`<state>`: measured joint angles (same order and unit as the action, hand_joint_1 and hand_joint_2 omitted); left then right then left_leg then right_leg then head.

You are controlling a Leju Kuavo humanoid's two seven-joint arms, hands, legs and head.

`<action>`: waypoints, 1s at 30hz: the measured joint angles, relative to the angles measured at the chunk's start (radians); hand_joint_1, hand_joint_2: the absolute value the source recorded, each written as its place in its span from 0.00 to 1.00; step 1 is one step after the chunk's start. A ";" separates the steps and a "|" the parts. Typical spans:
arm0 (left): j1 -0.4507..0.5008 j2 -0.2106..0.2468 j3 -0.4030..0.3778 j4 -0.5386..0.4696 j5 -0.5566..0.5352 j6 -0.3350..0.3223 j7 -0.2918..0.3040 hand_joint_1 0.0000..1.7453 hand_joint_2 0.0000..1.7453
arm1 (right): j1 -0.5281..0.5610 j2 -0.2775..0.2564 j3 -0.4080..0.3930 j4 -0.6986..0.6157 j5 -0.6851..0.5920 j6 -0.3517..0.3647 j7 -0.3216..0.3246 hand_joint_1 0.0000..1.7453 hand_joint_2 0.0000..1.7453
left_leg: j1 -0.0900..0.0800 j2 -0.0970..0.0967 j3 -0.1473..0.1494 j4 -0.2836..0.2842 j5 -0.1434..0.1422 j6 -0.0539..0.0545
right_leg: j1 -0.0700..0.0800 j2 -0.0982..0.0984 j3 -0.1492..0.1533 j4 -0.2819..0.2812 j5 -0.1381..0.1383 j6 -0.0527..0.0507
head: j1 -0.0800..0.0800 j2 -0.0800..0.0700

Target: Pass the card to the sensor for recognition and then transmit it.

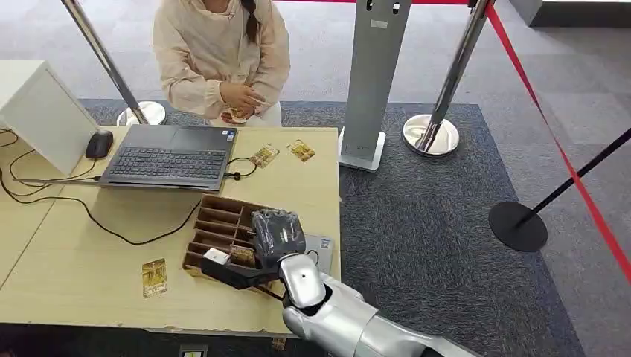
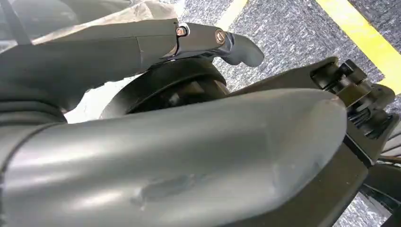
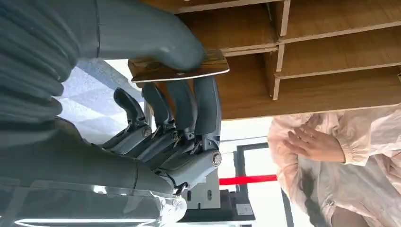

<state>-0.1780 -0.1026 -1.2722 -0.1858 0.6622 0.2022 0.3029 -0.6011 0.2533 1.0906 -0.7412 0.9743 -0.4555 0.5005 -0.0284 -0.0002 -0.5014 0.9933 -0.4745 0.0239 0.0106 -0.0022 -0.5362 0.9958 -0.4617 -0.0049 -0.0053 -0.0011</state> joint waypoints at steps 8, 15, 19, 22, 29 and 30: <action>-0.014 0.000 0.000 0.000 -0.024 -0.030 0.046 0.00 0.00 | 0.000 0.000 0.000 0.005 0.017 -0.021 0.000 0.82 1.00 | 0.000 0.000 0.000 0.000 0.000 0.000 | 0.000 0.000 0.000 0.000 0.000 0.000 | 0.000 0.000; -0.043 -0.002 0.000 0.000 -0.029 -0.072 0.106 0.00 0.00 | -0.004 0.003 -0.001 0.009 0.036 -0.052 -0.013 0.84 1.00 | 0.000 0.000 0.000 0.000 0.001 0.000 | 0.000 0.000 0.000 0.000 0.001 0.000 | 0.000 0.000; -0.045 -0.002 0.000 0.000 -0.030 -0.071 0.106 0.00 0.00 | -0.005 0.006 -0.001 0.006 0.059 -0.068 -0.014 0.83 1.00 | 0.000 0.000 0.000 0.000 0.001 0.000 | 0.000 0.000 0.000 0.000 0.001 0.000 | 0.000 0.000; -0.045 -0.002 0.000 0.000 -0.027 -0.073 0.106 0.00 0.00 | -0.007 0.008 -0.001 -0.008 0.080 -0.073 -0.014 0.81 1.00 | 0.000 0.000 0.000 0.000 0.001 0.000 | 0.000 0.000 0.000 0.000 0.001 0.000 | 0.000 0.000; -0.045 -0.002 0.000 0.000 -0.027 -0.074 0.106 0.00 0.00 | -0.014 0.008 -0.001 -0.044 0.113 -0.064 -0.010 0.80 1.00 | 0.000 0.000 0.000 0.000 0.001 0.000 | 0.000 0.000 0.000 0.000 0.001 0.000 | 0.000 0.000; -0.045 -0.002 0.000 0.000 -0.024 -0.073 0.106 0.00 0.00 | -0.014 0.007 -0.002 -0.073 0.133 -0.059 -0.008 0.80 1.00 | 0.000 0.000 0.000 0.000 0.001 0.000 | 0.000 0.000 0.000 0.000 0.001 0.000 | 0.000 0.000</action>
<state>-0.2234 -0.1045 -1.2726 -0.1862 0.6382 0.1289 0.4089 -0.6153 0.2602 1.0887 -0.8137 1.1071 -0.5146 0.4925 -0.0283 -0.0001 -0.5016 0.9933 -0.4732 0.0238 0.0107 -0.0022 -0.5364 0.9959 -0.4605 -0.0045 -0.0053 -0.0008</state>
